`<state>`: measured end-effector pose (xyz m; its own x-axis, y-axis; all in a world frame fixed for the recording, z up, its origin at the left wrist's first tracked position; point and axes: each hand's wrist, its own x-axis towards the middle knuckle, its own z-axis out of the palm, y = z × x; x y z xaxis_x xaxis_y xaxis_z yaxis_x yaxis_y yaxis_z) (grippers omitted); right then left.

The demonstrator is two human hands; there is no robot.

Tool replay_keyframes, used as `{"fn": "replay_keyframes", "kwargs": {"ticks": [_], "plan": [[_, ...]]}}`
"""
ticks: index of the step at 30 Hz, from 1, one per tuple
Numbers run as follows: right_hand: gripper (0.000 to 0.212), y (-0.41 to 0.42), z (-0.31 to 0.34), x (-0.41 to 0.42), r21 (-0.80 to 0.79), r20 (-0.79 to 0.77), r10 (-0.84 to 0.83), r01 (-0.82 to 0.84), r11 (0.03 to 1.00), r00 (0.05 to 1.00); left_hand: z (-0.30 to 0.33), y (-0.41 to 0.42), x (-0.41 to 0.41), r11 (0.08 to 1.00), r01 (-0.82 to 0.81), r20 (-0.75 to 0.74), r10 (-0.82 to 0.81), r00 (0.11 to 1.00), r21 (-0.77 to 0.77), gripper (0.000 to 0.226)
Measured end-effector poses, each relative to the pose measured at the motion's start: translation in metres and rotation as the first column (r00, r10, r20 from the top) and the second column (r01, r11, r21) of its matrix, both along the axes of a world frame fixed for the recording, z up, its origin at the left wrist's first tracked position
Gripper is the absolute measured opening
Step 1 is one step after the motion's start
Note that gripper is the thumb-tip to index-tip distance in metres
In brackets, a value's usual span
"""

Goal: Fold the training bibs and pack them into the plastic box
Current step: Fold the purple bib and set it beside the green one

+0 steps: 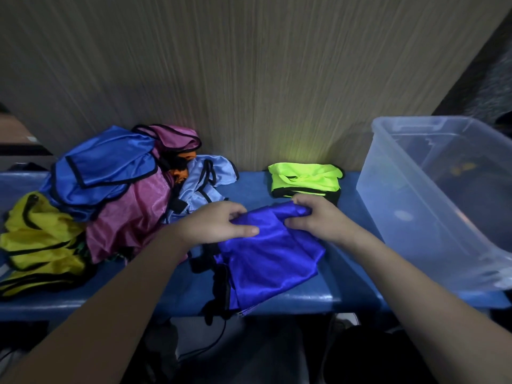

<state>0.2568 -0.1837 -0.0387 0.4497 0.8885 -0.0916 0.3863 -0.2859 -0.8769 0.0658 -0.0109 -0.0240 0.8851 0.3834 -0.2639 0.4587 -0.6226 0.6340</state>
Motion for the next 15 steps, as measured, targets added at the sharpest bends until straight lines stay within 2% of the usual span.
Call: {"fn": "replay_keyframes", "kwargs": {"ticks": [2, 6, 9, 12, 15], "plan": [[0.017, 0.006, 0.002, -0.007, 0.061, -0.045, -0.013, 0.015, 0.998, 0.999, -0.001, -0.011, 0.011, 0.996, 0.000, 0.069, 0.006, 0.998, -0.089, 0.037], [0.026, 0.013, 0.003, -0.010, 0.042, -0.214, -0.063, 0.073, 0.996, 0.975, -0.009, -0.011, 0.025, 0.993, -0.056, 0.095, 0.066, 0.993, -0.100, 0.015], [0.044, 0.007, 0.001, -0.001, -0.046, -0.299, -0.041, 0.029, 0.999, 0.953, -0.008, -0.007, 0.022, 0.943, -0.143, 0.166, 0.200, 0.966, -0.299, 0.016], [0.063, -0.005, 0.002, 0.007, -0.139, -0.397, -0.065, 0.010, 0.990, 0.915, -0.005, -0.003, 0.015, 0.764, -0.211, 0.156, 0.377, 0.913, -0.610, 0.024], [0.056, -0.011, 0.002, 0.009, -0.142, -0.514, -0.042, -0.037, 0.989, 0.857, -0.006, -0.001, 0.012, 0.599, -0.250, 0.107, 0.496, 0.862, -0.760, 0.036]]}}
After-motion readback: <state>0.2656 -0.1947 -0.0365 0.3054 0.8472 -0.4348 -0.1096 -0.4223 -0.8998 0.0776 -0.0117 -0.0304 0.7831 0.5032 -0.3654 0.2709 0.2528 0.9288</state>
